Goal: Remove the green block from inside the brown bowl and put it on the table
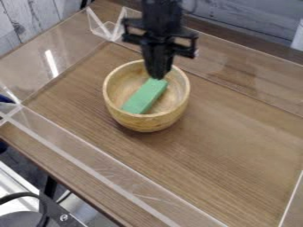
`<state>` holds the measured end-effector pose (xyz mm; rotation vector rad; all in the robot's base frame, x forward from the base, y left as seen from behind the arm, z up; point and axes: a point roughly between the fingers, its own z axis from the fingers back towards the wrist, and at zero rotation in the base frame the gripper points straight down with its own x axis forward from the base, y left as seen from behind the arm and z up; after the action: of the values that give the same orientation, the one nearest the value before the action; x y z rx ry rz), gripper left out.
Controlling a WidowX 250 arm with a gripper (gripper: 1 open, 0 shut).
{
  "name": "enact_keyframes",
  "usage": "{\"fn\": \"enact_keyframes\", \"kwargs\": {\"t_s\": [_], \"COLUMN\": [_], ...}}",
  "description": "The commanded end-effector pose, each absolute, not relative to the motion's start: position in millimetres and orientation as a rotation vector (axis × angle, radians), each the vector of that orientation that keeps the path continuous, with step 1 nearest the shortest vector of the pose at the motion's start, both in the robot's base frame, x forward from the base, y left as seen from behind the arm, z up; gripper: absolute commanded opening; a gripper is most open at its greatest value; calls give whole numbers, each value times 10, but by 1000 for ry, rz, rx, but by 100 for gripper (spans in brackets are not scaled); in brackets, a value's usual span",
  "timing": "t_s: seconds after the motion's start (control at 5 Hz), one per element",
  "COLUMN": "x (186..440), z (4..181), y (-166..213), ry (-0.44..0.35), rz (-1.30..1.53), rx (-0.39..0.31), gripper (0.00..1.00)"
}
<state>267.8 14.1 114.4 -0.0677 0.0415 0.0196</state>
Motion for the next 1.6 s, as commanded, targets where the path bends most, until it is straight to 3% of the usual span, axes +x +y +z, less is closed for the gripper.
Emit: {"fn": "enact_keyframes", "kwargs": {"t_s": [0.0, 0.2, 1.4], "x": [2837, 2775, 2675], "z": [1473, 1330, 725], "y": [-36, 125, 666], "ry": [-44, -40, 6], "rz": [-13, -6, 25], "rx": [-77, -59, 22], "gripper": [0, 100, 100]}}
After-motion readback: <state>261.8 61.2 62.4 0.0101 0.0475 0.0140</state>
